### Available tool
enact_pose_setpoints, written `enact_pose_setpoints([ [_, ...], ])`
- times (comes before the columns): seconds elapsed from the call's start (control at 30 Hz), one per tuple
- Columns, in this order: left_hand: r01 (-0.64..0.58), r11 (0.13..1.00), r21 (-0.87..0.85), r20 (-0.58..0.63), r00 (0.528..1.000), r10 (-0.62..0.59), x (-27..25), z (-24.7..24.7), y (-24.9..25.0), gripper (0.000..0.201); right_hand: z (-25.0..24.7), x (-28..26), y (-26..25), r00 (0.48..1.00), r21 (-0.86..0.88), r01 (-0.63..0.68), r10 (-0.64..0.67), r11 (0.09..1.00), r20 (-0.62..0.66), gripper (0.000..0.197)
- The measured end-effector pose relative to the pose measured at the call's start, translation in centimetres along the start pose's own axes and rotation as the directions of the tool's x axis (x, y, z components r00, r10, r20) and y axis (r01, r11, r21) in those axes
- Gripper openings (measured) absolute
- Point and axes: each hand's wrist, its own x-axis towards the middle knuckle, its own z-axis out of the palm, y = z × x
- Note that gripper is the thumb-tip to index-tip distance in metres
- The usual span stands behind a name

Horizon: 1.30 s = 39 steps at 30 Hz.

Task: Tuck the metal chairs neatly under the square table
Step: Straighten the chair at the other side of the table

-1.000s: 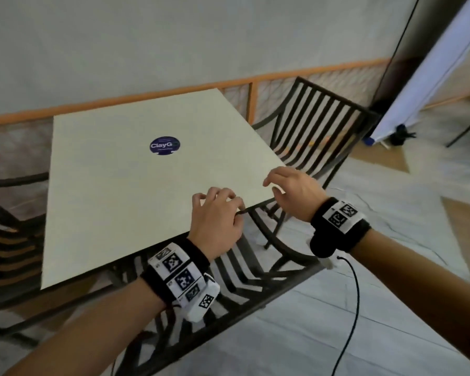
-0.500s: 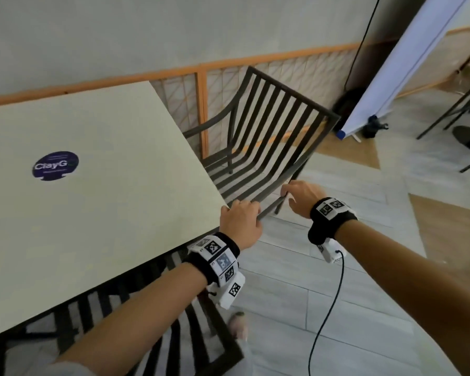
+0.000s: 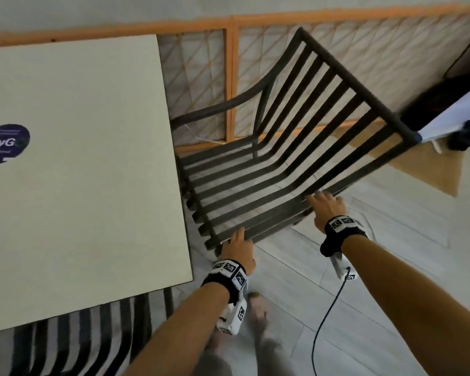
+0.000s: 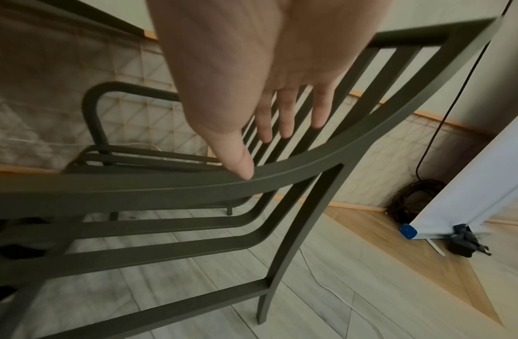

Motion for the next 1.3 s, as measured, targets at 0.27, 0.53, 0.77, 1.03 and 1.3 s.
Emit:
enact_pose_setpoints([
  [0.27,0.063,0.998,-0.014,-0.106,0.992,-0.064,5.2,1.4,1.5,0.026,2.8,6.9,5.6,0.996,-0.265,0.048,-0.027,0.963,0.084,0.051],
  [0.53,0.271,0.962,0.036,-0.053,0.962,-0.269,4.3,-0.8,-3.6,0.023,1.7,6.1,1.0,0.970,-0.188,0.218,-0.192,0.958,0.149,0.049],
  [0.77,0.515,0.855,-0.061,-0.086,0.851,-0.518,5.4,-2.4,-6.9,0.034,1.5,6.7,-4.5,0.963,-0.098,0.265,-0.258,0.959,0.085,0.044],
  [1.03,0.592,0.798,-0.113,-0.012,0.802,-0.597,3.8,-1.1,-5.9,0.030,1.9,4.3,-5.1,0.966,-0.064,0.251,-0.246,0.966,0.081,0.041],
  [1.3,0.643,0.718,-0.266,-0.055,0.734,-0.677,4.7,-0.8,-6.1,0.025,1.6,3.8,-6.3,0.969,-0.046,0.235,-0.231,0.971,0.083,0.044],
])
